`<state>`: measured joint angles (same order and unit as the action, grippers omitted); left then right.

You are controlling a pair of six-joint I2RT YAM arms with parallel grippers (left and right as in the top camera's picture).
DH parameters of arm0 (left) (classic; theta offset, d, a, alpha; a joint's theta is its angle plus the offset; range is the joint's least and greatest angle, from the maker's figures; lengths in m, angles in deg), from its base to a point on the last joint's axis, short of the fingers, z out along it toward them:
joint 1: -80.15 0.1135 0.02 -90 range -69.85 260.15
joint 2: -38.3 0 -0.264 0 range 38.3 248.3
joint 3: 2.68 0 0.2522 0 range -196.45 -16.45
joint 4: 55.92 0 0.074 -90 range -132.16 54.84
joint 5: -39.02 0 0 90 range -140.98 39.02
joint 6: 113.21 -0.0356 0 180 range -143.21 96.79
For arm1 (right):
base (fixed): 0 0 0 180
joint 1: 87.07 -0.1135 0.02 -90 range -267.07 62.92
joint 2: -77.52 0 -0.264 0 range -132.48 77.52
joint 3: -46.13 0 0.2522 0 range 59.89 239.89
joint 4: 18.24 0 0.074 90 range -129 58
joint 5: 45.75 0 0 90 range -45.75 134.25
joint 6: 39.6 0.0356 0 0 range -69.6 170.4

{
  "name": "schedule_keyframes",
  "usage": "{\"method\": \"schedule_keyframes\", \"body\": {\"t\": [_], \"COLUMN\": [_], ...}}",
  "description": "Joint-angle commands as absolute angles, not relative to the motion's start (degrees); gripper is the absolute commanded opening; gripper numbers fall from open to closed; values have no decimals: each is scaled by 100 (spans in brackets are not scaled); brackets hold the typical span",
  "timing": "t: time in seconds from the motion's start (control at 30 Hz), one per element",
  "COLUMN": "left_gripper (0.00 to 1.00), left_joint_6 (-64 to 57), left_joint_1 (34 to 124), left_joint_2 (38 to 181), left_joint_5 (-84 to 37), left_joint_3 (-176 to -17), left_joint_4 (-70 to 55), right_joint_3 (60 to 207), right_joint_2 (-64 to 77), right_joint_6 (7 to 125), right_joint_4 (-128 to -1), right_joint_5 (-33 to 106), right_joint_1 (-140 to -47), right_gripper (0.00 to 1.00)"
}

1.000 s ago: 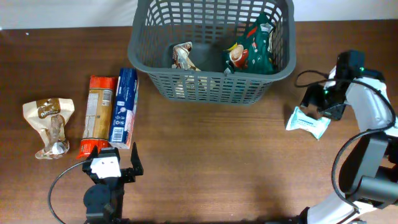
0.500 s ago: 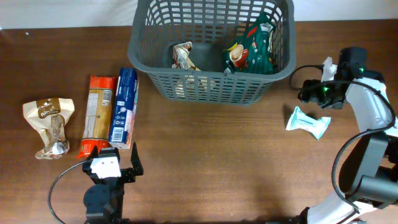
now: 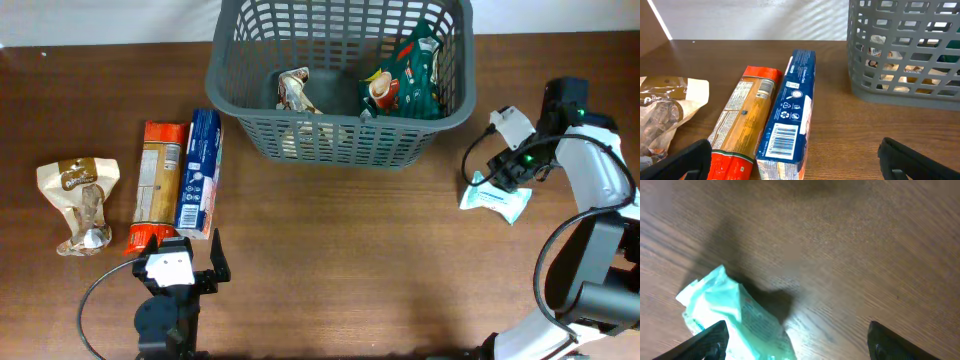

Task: Pack container
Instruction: 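Lower the right gripper onto the mint-green wipes pack and grasp, then lift the wipes pack into the basket and release it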

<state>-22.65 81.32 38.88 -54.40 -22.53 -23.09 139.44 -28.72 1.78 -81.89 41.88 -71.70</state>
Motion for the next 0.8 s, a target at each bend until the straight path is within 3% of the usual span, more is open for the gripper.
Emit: {"method": "schedule_keyframes", "body": {"t": [0.0,0.23,0.77], "left_gripper": [99,99,99], "left_joint_6": [-2215,-2215,-2215], "left_joint_1": [8156,8156,8156], "left_joint_2": [3859,3859,3859], "left_joint_5": [-5482,-5482,-5482], "left_joint_3": [-2236,-2236,-2236], "left_joint_4": [-2304,-2304,-2304], "right_joint_3": [13920,13925,13918], "right_joint_2": [-2793,-2719,-3580], "right_joint_6": [32,27,-316], "right_joint_4": [-8373,-9048,-9133], "right_joint_5": [3936,3370,4417], "right_joint_1": [-7222,-7255,-7290], "right_gripper": [84,82,79]}}
